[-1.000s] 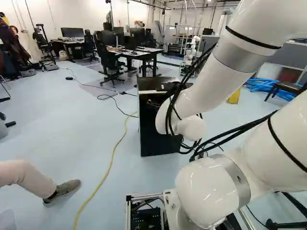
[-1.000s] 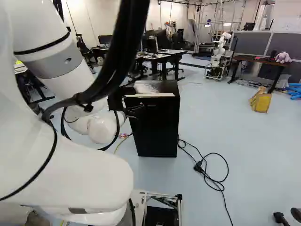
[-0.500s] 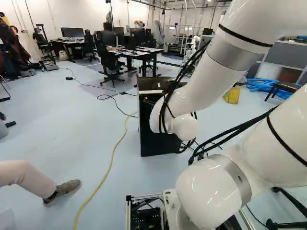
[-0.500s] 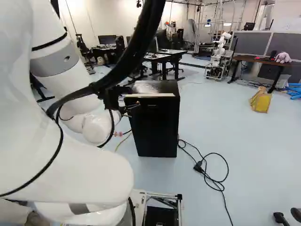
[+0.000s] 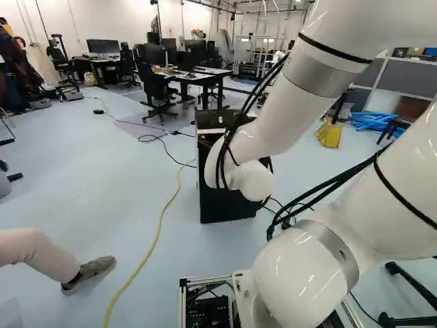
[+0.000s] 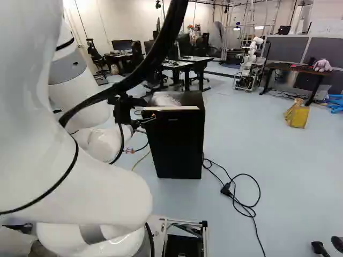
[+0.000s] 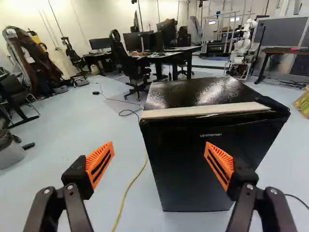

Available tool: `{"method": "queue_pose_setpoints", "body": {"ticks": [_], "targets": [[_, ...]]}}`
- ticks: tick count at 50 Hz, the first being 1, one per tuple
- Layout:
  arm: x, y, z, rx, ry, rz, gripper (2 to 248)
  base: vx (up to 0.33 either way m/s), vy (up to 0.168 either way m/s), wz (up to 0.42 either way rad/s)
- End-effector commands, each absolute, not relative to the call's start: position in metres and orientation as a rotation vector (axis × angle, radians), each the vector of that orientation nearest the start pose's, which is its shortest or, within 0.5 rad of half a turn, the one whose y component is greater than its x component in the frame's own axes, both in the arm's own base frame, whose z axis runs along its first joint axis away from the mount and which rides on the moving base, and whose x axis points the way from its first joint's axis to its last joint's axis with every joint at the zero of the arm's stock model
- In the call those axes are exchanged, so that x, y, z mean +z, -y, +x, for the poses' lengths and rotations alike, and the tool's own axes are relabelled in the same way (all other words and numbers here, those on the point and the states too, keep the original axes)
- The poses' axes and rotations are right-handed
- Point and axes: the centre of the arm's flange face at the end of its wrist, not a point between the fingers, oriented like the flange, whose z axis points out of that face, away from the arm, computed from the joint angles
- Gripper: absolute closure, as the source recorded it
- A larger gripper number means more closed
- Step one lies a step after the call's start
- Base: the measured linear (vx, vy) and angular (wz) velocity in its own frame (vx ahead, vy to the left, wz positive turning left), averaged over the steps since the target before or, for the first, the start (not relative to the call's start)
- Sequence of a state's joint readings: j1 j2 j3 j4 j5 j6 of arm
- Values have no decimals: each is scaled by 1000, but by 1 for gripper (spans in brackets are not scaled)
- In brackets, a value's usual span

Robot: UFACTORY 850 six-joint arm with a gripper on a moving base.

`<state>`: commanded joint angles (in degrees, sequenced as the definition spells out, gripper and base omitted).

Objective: Grab a drink from the fridge

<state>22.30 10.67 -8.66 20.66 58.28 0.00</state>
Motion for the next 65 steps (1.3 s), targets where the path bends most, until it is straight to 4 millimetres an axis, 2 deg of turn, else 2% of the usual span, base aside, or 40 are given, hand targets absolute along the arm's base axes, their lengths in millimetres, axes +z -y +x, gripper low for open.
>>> {"method": "queue_pose_setpoints", "body": {"ticks": [13, 53, 65], "targets": [[368, -98, 285, -1860, -74, -2381, 3, 0, 0, 0], [374, -135, 289, -1917, -171, -2319, 3, 0, 0, 0], [365, -148, 294, -1893, -194, -2355, 3, 0, 0, 0]]}}
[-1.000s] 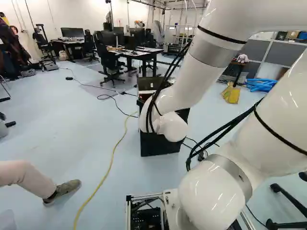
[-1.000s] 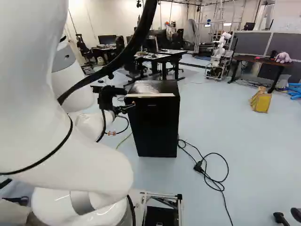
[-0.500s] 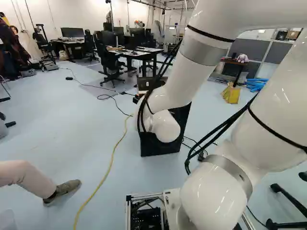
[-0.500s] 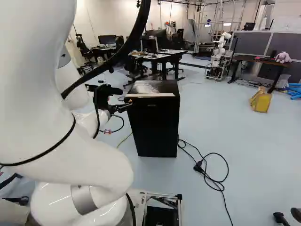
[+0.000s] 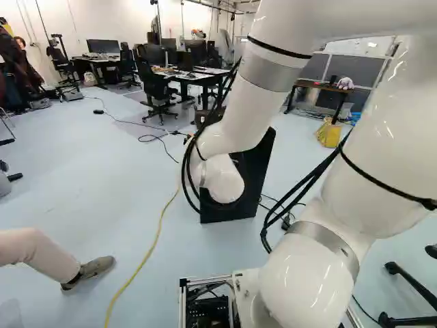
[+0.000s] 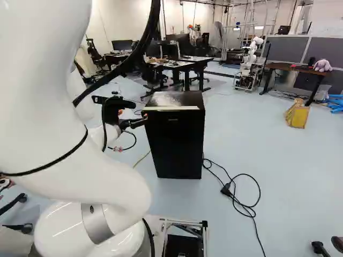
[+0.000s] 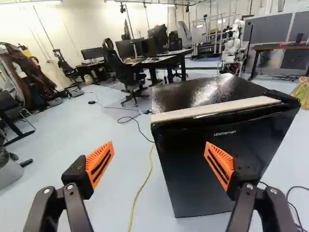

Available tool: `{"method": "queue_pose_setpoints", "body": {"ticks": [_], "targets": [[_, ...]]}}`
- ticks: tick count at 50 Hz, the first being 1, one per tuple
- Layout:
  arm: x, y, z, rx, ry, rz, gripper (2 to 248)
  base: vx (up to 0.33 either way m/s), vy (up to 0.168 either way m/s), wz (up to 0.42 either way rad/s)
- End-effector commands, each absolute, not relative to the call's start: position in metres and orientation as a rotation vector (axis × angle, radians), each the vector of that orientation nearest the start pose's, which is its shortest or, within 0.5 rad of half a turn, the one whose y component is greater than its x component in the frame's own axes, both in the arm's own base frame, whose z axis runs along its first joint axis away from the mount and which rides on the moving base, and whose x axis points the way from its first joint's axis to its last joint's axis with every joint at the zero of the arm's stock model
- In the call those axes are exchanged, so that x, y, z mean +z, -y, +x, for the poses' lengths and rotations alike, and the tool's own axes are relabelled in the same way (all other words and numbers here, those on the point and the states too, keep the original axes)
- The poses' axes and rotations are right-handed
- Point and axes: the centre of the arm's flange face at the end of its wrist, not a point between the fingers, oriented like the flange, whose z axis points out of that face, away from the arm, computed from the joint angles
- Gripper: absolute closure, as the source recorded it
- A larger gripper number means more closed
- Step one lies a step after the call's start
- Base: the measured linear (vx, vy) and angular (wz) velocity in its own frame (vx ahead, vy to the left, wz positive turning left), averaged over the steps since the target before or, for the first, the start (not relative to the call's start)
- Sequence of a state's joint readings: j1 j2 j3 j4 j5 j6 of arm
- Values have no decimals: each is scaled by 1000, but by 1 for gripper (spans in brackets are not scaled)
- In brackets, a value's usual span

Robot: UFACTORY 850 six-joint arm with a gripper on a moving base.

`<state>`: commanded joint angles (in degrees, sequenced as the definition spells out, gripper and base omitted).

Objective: Grab a drink from the fridge

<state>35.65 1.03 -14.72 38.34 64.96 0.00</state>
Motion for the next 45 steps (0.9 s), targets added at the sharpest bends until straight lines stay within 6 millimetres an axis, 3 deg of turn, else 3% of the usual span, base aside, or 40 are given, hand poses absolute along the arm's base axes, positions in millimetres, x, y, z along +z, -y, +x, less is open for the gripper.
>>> {"method": "queue_pose_setpoints", "body": {"ticks": [45], "targets": [[320, -204, 319, -1894, -284, -2472, 3, 0, 0, 0]]}}
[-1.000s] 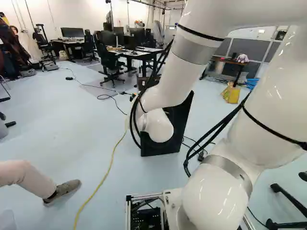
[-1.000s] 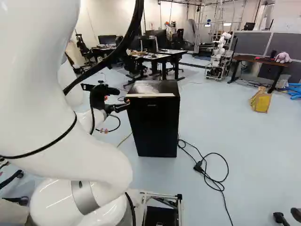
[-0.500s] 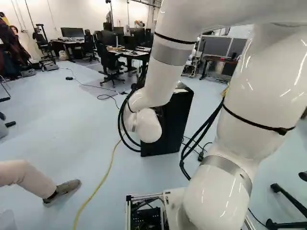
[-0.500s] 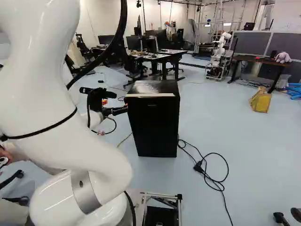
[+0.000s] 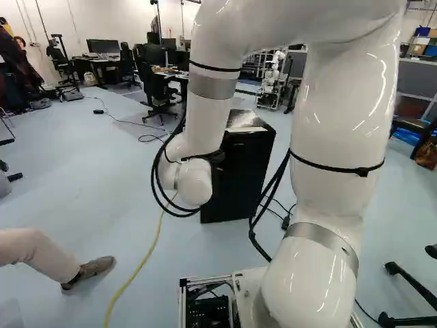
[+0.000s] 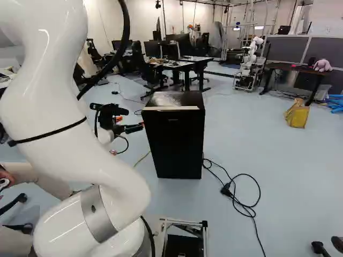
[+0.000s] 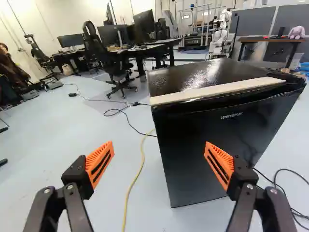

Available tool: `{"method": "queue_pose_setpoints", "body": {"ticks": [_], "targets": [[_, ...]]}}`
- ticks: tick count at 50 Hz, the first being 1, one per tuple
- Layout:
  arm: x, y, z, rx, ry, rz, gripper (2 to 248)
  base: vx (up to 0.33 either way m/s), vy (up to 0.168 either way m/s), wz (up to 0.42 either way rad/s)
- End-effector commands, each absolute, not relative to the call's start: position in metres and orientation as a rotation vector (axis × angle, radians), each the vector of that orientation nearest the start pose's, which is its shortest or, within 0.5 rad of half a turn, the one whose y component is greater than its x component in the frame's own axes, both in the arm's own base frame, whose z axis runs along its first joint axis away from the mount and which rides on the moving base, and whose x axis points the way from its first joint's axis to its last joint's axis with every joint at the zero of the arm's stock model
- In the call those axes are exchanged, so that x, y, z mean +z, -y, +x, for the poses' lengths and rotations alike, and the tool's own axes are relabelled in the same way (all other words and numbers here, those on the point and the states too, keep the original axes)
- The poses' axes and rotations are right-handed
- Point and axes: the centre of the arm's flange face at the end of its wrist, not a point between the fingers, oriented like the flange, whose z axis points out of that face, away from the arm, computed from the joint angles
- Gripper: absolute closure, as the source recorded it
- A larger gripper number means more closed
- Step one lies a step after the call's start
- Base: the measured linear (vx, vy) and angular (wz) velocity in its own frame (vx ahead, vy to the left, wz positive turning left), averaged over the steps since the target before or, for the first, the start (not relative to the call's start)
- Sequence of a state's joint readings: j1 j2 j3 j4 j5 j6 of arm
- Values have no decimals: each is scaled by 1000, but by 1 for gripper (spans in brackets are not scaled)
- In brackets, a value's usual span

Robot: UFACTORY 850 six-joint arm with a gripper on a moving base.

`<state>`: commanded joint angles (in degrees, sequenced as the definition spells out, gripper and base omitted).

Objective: Grab a drink from the fridge

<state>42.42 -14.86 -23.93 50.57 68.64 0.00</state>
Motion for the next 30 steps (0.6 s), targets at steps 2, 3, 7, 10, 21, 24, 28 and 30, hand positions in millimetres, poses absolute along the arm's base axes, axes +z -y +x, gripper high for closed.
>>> {"method": "queue_pose_setpoints", "body": {"ticks": [2, 3, 7, 10, 21, 24, 28, 30], "targets": [[318, -206, 320, -1898, -289, -2475, 3, 0, 0, 0], [317, -208, 321, -1900, -292, -2476, 3, 0, 0, 0], [312, -213, 324, -1908, -302, -2482, 3, 0, 0, 0], [309, -217, 326, -1915, -310, -2485, 3, 0, 0, 0], [297, -232, 333, -1944, -340, -2496, 3, 0, 0, 0], [293, -236, 335, -1953, -350, -2498, 3, 0, 0, 0], [288, -241, 338, -1965, -363, -2500, 3, 0, 0, 0], [286, -244, 339, -1972, -370, -2501, 3, 0, 0, 0]]}}
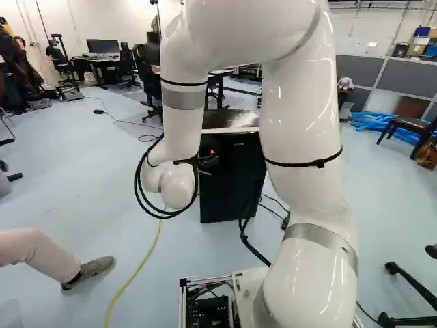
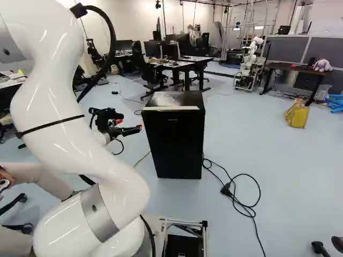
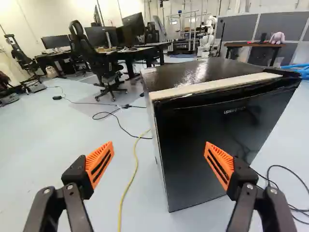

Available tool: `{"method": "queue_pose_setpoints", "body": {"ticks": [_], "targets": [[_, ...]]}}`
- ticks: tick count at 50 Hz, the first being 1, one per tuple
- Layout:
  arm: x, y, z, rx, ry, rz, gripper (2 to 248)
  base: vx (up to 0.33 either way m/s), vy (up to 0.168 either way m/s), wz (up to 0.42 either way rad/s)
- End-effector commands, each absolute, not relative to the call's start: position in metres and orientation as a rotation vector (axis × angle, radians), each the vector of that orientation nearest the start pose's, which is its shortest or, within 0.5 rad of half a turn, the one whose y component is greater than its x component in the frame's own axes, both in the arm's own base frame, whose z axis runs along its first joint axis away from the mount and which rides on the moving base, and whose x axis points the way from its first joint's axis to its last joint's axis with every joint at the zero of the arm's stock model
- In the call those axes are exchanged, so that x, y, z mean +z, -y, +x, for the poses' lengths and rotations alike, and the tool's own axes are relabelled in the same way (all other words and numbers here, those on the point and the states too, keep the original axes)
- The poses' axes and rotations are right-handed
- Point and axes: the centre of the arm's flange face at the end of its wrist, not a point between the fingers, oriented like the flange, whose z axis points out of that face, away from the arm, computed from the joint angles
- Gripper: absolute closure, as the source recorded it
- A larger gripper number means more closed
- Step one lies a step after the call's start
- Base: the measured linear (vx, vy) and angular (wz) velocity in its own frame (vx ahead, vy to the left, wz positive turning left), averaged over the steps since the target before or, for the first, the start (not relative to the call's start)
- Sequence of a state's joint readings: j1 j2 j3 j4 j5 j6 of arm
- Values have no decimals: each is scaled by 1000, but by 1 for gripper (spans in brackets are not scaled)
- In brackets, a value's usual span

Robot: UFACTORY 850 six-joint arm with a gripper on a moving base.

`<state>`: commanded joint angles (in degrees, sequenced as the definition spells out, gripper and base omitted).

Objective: Grab a drink from the fridge

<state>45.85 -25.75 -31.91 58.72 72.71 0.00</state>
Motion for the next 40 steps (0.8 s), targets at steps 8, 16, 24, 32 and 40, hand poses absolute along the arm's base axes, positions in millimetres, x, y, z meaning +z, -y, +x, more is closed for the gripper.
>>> {"method": "queue_pose_setpoints", "body": {"ticks": [8, 16, 24, 32, 40], "targets": [[282, -255, 345, -1997, -408, -2492, 3, 0, 0, 0], [280, -266, 352, -2013, -454, -2480, 3, 0, 0, 0], [278, -278, 360, -2022, -504, -2470, 3, 0, 0, 0], [277, -289, 370, -2029, -563, -2458, 3, 0, 0, 0], [274, -298, 384, -2039, -637, -2445, 3, 0, 0, 0]]}}
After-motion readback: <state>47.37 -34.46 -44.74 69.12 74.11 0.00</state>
